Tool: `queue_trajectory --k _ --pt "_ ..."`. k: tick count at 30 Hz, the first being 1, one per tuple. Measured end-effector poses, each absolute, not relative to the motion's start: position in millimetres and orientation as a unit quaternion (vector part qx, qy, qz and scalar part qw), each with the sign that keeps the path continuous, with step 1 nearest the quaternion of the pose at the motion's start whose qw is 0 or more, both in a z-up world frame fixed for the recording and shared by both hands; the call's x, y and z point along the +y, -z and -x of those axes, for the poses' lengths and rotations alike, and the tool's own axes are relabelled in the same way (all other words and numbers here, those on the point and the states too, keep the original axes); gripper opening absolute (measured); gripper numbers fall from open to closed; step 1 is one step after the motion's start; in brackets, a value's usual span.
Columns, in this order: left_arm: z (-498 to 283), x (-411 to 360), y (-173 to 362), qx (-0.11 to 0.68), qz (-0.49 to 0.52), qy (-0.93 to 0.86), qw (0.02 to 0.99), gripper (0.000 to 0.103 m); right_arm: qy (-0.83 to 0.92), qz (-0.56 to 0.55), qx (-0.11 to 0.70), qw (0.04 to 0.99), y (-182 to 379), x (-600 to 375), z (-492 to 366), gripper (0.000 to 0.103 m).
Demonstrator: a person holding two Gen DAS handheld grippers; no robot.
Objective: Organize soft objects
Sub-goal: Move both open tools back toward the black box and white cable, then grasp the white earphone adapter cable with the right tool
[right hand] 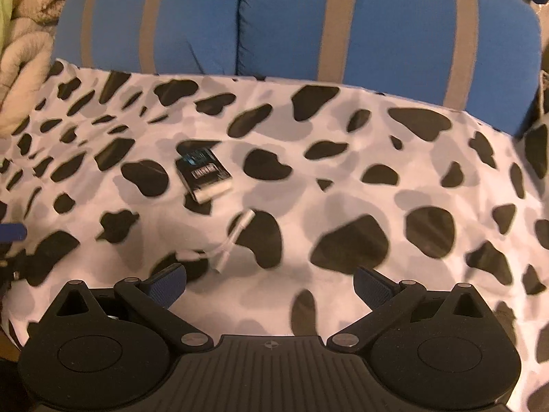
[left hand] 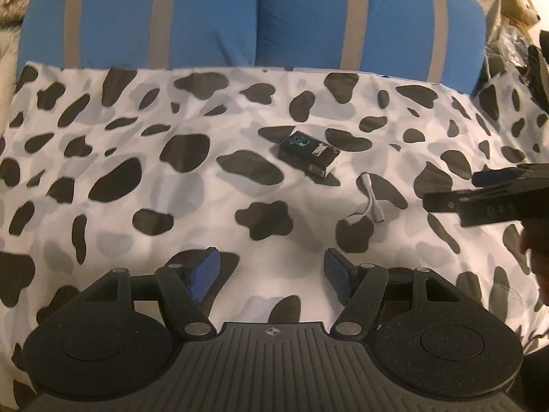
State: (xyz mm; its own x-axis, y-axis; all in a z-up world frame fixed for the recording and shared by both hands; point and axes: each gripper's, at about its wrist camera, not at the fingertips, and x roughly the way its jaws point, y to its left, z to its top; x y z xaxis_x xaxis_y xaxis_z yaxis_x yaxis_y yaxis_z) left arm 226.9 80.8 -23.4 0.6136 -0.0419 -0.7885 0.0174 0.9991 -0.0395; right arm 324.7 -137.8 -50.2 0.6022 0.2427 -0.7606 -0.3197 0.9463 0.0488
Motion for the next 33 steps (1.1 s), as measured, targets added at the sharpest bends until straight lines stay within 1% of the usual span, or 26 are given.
queue_trajectory --k 6,12,21,24,26,27,28,31,32,33 --pt "-225.0 85.3 19.1 0.438 0.008 0.020 0.899 0.066 -0.151 0.044 0.397 0.904 60.2 -121.0 -340.0 0.103" --pt "-222.5 82.2 13.9 0.431 -0.003 0.030 0.902 0.066 -0.176 0.013 0.430 0.885 74.5 -116.9 -357.4 0.103" --pt "-224.0 82.6 13.0 0.439 0.002 0.038 0.898 0.066 -0.190 0.021 0.453 0.871 98.3 -103.7 -370.2 0.103" --pt "-224.5 84.3 12.2 0.440 0.008 0.039 0.897 0.066 -0.185 0.027 0.445 0.876 105.9 -99.4 -373.9 0.100" --pt "-225.2 85.7 12.0 0.441 0.013 0.040 0.897 0.066 -0.182 0.036 0.445 0.876 111.4 -96.4 -376.6 0.085" --pt "-225.7 86.5 12.0 0.442 0.014 0.040 0.896 0.066 -0.181 0.042 0.444 0.876 114.3 -95.3 -377.5 0.082" --pt "-226.0 86.9 11.9 0.443 0.016 0.040 0.896 0.066 -0.181 0.052 0.443 0.876 117.8 -92.9 -377.8 0.076" --pt "-227.1 88.0 10.9 0.443 0.021 0.041 0.895 0.066 -0.187 0.086 0.432 0.878 122.2 -85.4 -374.8 0.068" --pt "-227.3 87.9 10.4 0.443 0.022 0.042 0.895 0.066 -0.192 0.085 0.430 0.878 121.6 -85.0 -373.7 0.061" --pt "-227.5 87.6 10.1 0.443 0.023 0.044 0.895 0.066 -0.193 0.082 0.431 0.878 120.5 -85.1 -373.6 0.055"
